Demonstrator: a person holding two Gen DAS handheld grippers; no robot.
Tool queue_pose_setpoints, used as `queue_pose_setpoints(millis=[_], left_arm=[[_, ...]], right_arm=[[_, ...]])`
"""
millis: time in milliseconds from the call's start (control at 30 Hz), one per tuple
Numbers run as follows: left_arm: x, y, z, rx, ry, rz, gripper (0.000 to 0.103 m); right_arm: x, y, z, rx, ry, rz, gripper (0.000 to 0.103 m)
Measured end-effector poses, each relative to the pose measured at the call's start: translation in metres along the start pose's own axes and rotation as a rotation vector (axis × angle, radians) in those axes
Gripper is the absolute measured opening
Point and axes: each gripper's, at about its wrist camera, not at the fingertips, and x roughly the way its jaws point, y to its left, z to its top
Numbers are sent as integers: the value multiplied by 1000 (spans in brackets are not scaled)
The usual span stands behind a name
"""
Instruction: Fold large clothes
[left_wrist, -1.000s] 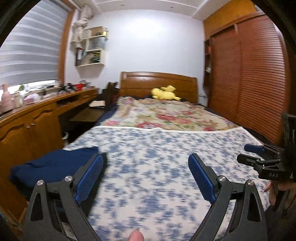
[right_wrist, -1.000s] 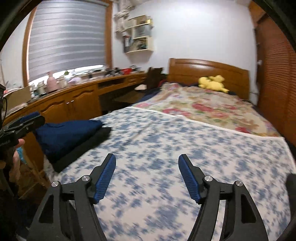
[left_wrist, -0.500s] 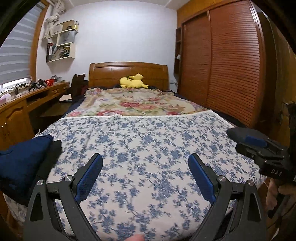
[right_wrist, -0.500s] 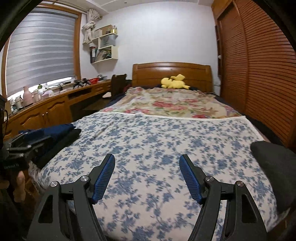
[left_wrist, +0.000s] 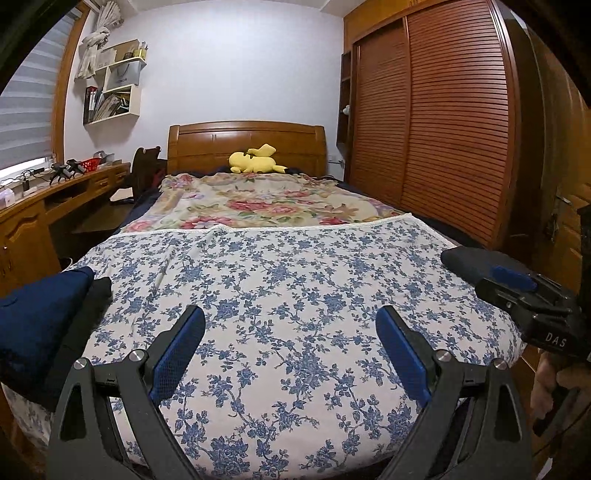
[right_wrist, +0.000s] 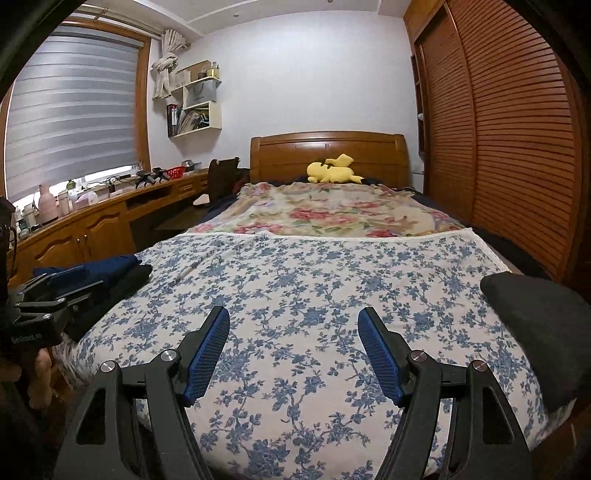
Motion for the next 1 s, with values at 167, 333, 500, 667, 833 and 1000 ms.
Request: queue_pose_setpoints(millis=[167,333,500,667,833,1000], left_arm=[[-1,0,-1,1,1,4,94],[-2,1,-2,-2,2,8,94],[-1,2,-5,0,8,14,94],[-2,1,-4,-1,4,11,94],[-5,-2,-3,1,-6,6,94],[-8,-4,-2,5,-17,9,94]], right_arm=[[7,-7,-7,11,-1,6,74],[6,-11,-8,16,-2,10,74],[4,-14,-8,18,-8,3,74],[1,-17,-9,17,-10,6,74],[-1,-17,-8,16,-12,9,74],[-2,-18,-8,14,-15,10,74]])
